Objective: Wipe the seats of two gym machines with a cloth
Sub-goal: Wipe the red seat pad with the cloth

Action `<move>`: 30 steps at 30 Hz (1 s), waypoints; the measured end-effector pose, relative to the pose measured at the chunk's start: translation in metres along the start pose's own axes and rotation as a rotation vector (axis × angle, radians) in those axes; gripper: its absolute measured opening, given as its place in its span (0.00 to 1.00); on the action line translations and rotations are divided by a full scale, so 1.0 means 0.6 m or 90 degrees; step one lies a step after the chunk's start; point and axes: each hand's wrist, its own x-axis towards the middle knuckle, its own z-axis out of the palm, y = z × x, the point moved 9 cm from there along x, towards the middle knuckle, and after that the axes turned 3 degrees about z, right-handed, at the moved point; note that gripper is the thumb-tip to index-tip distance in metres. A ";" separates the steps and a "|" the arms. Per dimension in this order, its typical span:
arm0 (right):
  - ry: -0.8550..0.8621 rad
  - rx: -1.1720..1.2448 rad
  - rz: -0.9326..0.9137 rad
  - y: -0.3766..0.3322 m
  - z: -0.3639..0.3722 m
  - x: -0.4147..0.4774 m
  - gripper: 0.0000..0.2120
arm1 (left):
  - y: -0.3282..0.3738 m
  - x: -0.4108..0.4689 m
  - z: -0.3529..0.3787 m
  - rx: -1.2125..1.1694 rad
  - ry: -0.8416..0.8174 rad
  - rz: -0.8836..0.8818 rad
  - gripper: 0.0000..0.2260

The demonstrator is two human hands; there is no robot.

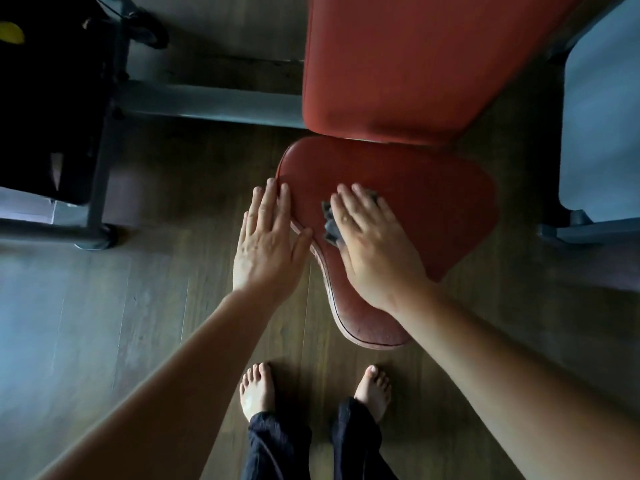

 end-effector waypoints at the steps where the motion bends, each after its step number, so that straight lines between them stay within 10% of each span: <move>1: -0.008 0.007 -0.007 0.000 0.003 -0.005 0.29 | -0.002 0.000 0.002 -0.009 0.003 0.000 0.34; 8: 0.009 0.011 0.072 0.009 -0.005 0.203 0.28 | -0.021 -0.010 0.009 -0.055 0.000 -0.034 0.36; 30: -0.022 -0.014 -0.138 -0.050 0.017 0.063 0.29 | -0.016 -0.038 0.028 -0.093 0.033 -0.022 0.35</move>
